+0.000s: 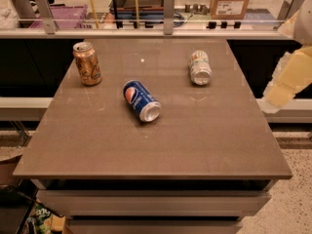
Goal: Place 7up can upright
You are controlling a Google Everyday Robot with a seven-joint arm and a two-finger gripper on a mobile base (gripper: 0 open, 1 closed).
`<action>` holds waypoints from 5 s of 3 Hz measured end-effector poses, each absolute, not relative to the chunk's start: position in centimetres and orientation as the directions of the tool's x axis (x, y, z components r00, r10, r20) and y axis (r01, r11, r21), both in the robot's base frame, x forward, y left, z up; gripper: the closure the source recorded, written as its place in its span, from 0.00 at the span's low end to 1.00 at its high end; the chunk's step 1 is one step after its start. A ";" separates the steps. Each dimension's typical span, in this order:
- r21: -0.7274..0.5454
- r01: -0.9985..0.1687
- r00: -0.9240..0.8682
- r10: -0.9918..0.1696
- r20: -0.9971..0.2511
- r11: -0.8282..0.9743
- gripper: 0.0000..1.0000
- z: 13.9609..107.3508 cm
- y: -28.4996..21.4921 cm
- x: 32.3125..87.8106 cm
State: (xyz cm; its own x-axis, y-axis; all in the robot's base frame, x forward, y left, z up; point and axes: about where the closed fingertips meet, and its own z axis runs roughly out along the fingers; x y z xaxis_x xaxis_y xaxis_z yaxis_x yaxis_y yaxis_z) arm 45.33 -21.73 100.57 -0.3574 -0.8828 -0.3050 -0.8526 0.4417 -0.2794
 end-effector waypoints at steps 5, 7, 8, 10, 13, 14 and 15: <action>-0.009 -0.441 -0.757 -0.377 -0.534 0.898 0.00 101.6 -24.8 51.2; 0.039 -0.285 -0.866 -0.239 -0.438 0.958 0.00 101.3 -24.8 52.1; 0.037 -0.287 -0.864 -0.242 -0.442 0.957 0.00 101.4 -24.8 52.2; -0.028 -0.135 -0.911 -0.136 -0.388 0.990 0.00 101.4 -23.7 54.4; -0.072 0.058 -0.948 0.032 -0.317 0.996 0.00 98.8 -21.4 59.5; -0.056 0.065 -0.954 0.045 -0.298 0.996 0.00 97.5 -21.0 61.7; -0.038 0.061 -0.959 0.048 -0.280 0.997 0.00 96.3 -20.6 63.6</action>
Offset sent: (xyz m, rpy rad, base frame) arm 0.0410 -0.0242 0.0152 0.3275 -0.0444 -0.3346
